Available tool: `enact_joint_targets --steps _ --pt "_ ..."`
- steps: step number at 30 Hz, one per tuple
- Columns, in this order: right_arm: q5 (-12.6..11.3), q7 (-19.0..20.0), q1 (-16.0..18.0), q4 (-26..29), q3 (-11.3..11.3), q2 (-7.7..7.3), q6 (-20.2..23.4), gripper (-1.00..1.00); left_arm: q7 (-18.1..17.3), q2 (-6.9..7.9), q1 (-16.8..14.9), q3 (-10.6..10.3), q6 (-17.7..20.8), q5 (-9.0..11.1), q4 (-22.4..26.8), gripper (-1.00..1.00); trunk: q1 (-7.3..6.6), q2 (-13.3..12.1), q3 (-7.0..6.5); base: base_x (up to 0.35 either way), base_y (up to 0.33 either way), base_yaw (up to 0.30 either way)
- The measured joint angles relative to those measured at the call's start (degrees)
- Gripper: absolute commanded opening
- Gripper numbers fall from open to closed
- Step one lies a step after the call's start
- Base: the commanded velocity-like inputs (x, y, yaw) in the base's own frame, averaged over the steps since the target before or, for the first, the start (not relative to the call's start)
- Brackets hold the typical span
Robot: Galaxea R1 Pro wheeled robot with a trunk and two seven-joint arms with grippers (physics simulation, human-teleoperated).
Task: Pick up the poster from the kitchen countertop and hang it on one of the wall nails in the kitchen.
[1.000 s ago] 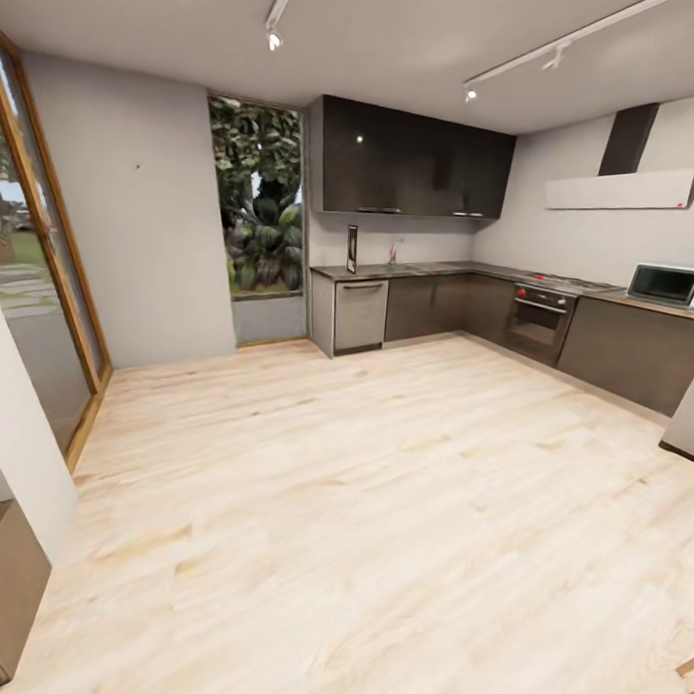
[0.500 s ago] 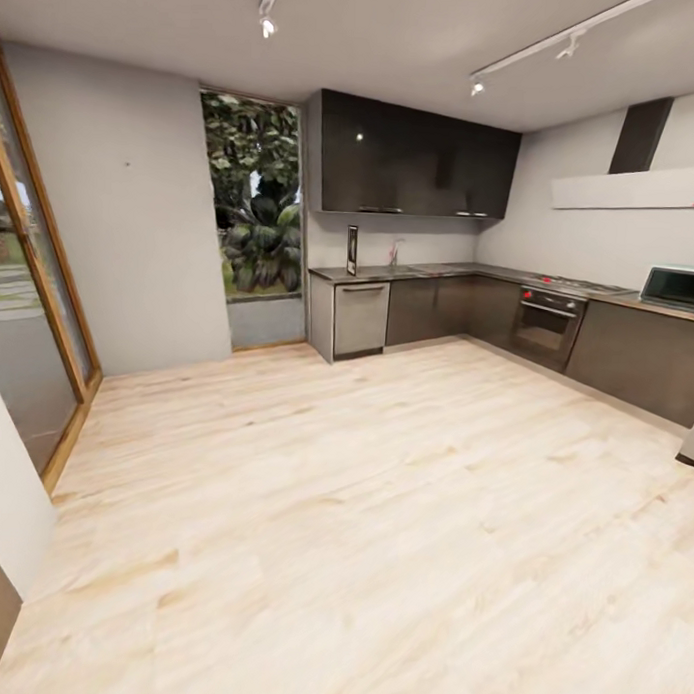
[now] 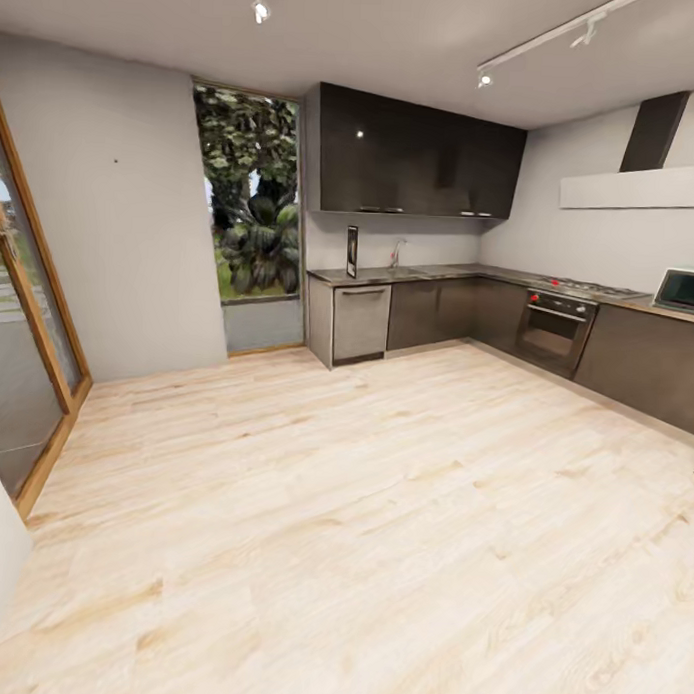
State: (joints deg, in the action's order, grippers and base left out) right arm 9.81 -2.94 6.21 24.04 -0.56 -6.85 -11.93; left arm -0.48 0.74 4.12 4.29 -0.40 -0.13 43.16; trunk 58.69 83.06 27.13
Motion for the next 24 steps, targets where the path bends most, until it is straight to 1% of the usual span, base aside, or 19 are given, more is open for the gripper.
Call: enact_joint_targets --steps 6,24 --pt "0.0 0.0 0.0 0.0 0.0 -0.03 0.0 1.0 0.0 0.01 0.0 -0.02 0.0 -0.01 0.01 1.0 0.0 0.0 0.0 0.339 0.04 0.0" --pt "-0.03 0.0 0.0 -0.01 0.08 0.0 -0.01 1.0 0.0 0.0 0.0 0.03 0.0 0.03 0.01 1.0 0.0 0.0 0.0 0.339 0.081 0.0"
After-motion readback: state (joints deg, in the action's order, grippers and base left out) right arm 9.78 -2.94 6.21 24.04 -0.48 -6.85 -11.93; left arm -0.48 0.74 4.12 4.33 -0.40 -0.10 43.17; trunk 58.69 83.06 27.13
